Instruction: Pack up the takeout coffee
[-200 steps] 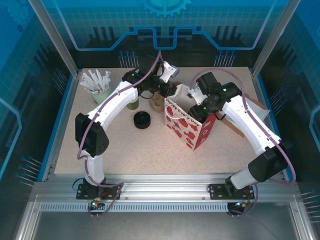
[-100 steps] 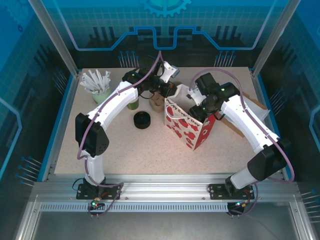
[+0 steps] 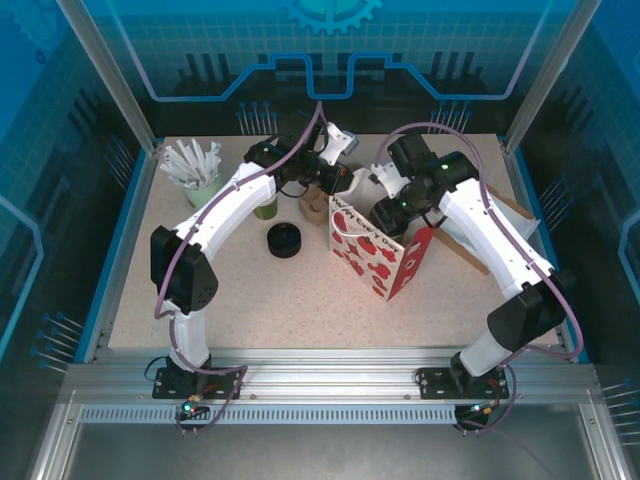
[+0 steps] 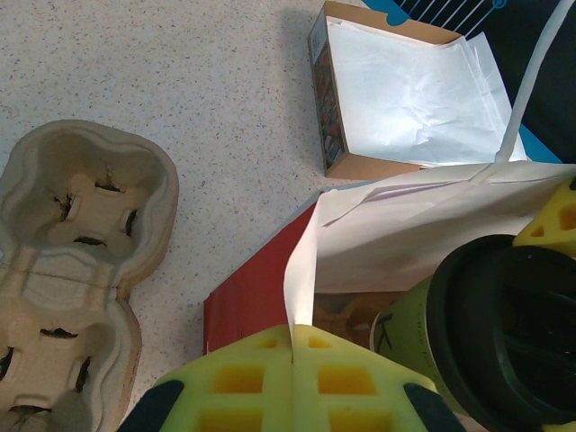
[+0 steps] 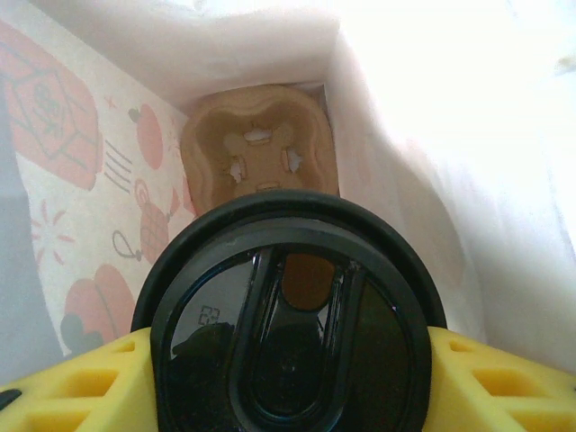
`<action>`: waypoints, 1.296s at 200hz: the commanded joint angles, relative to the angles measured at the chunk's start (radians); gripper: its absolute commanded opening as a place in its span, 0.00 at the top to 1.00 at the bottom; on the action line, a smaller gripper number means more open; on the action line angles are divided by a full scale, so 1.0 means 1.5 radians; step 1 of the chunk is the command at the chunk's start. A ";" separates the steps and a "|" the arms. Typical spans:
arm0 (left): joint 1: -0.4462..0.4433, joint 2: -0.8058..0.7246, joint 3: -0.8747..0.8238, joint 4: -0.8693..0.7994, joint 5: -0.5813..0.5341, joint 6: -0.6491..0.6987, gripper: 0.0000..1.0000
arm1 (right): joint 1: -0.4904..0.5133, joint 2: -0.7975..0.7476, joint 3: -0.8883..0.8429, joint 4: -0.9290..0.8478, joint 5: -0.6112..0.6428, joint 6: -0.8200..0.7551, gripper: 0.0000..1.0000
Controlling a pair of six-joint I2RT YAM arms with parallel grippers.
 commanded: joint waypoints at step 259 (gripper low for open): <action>0.008 0.001 -0.014 -0.042 -0.012 0.015 1.00 | -0.015 -0.029 -0.134 0.011 -0.003 0.001 0.65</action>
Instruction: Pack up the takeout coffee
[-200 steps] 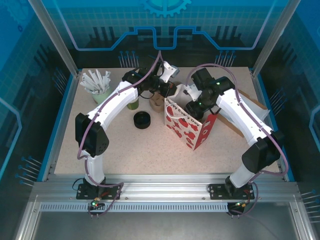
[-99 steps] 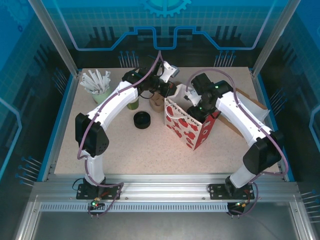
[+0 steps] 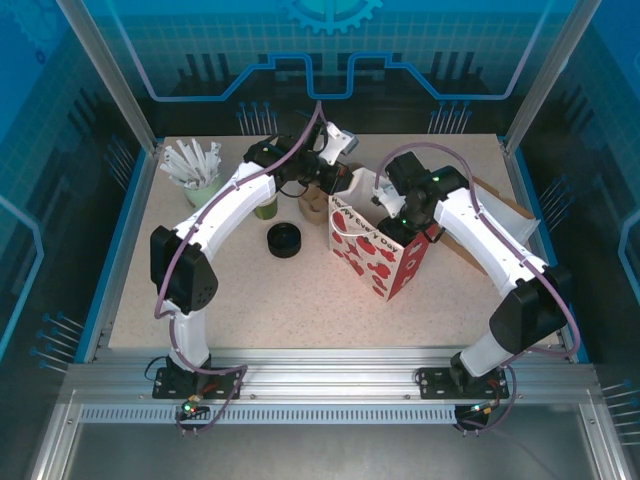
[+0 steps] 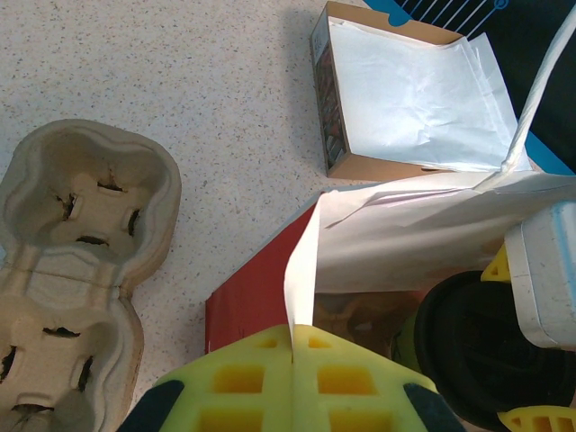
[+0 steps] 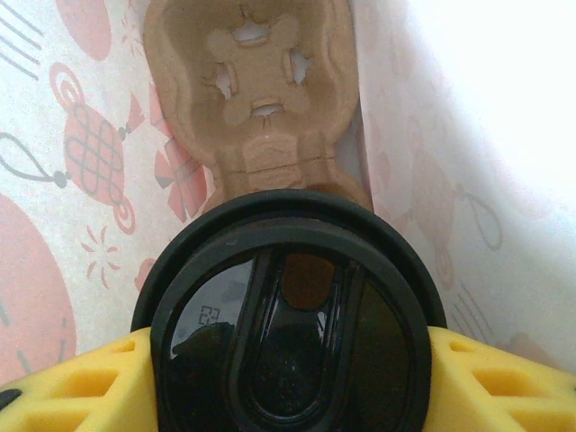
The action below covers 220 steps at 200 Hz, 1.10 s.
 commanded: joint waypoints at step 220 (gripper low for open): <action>0.005 0.002 -0.014 -0.043 -0.010 0.015 1.00 | -0.020 0.009 -0.059 0.037 0.004 0.001 0.65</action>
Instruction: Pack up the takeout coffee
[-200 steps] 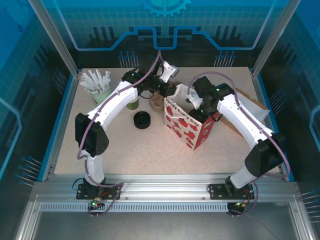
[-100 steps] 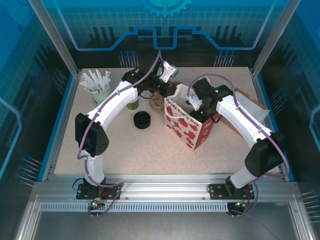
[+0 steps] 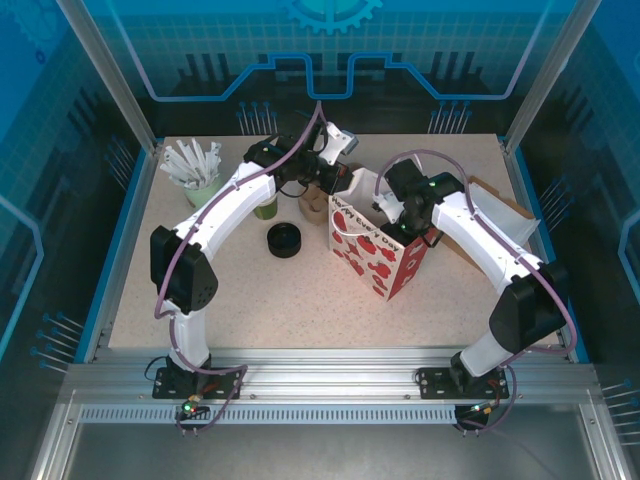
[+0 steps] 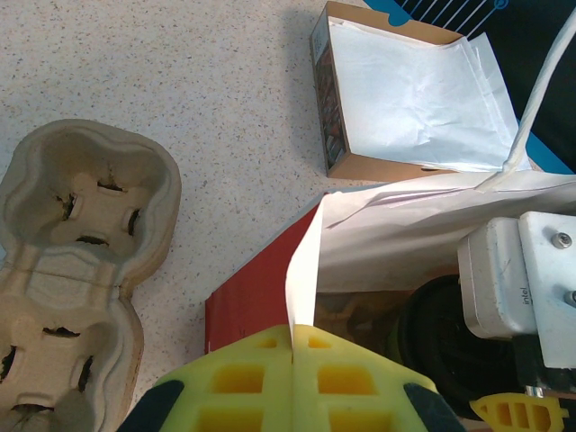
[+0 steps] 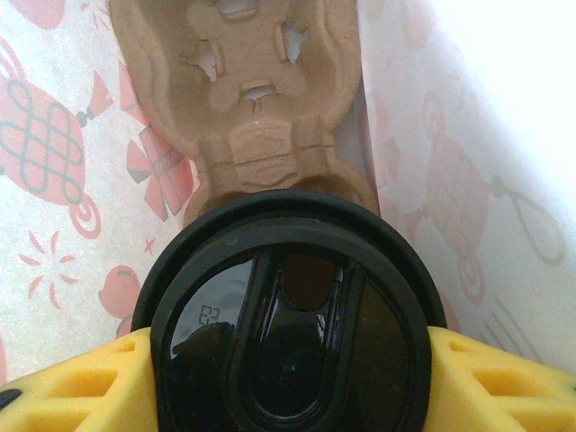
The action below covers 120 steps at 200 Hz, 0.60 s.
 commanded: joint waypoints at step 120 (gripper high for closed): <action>0.005 0.001 -0.013 -0.043 -0.010 0.014 1.00 | -0.012 0.001 0.001 -0.005 0.005 -0.001 0.65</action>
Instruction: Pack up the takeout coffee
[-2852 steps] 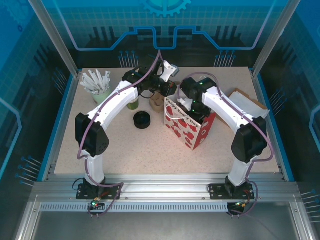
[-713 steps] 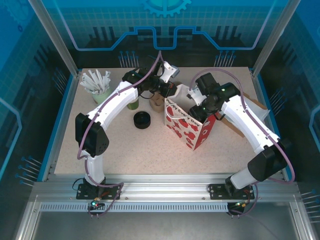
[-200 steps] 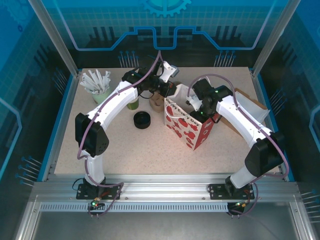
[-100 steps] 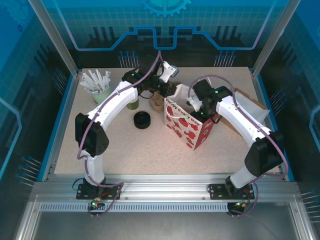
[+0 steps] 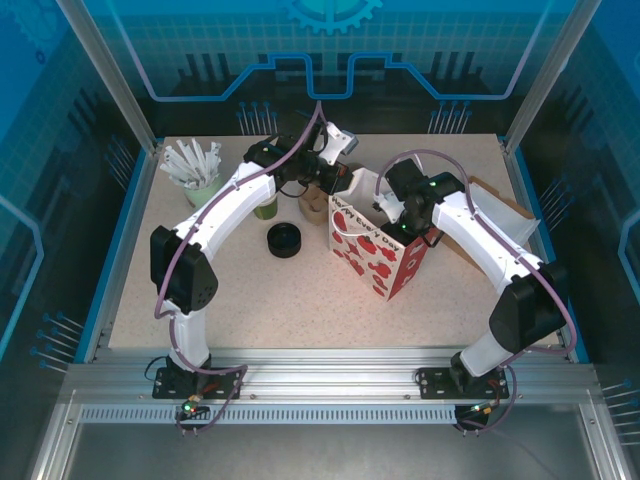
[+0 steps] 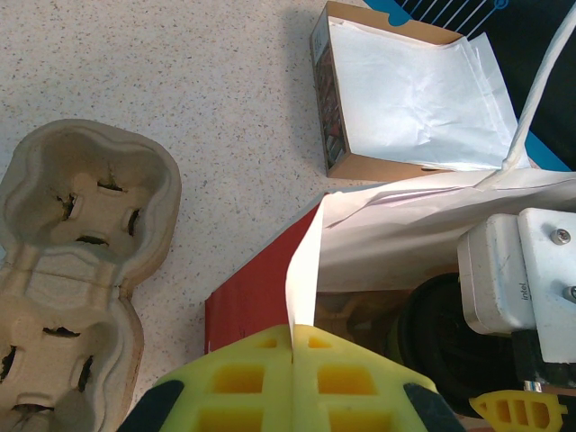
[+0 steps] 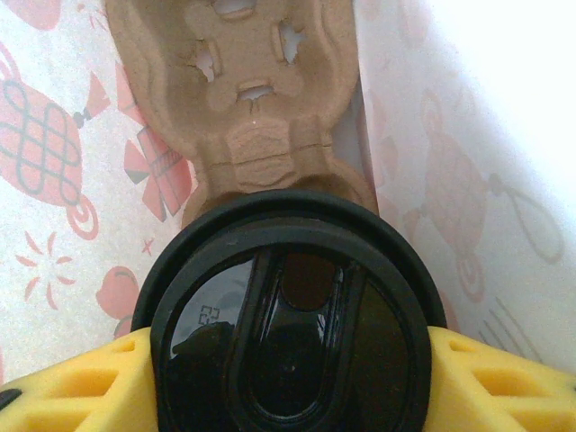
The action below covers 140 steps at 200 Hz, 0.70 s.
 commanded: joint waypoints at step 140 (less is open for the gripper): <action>0.005 0.003 -0.012 -0.043 -0.009 0.013 1.00 | -0.011 -0.002 0.006 -0.012 0.010 -0.002 0.65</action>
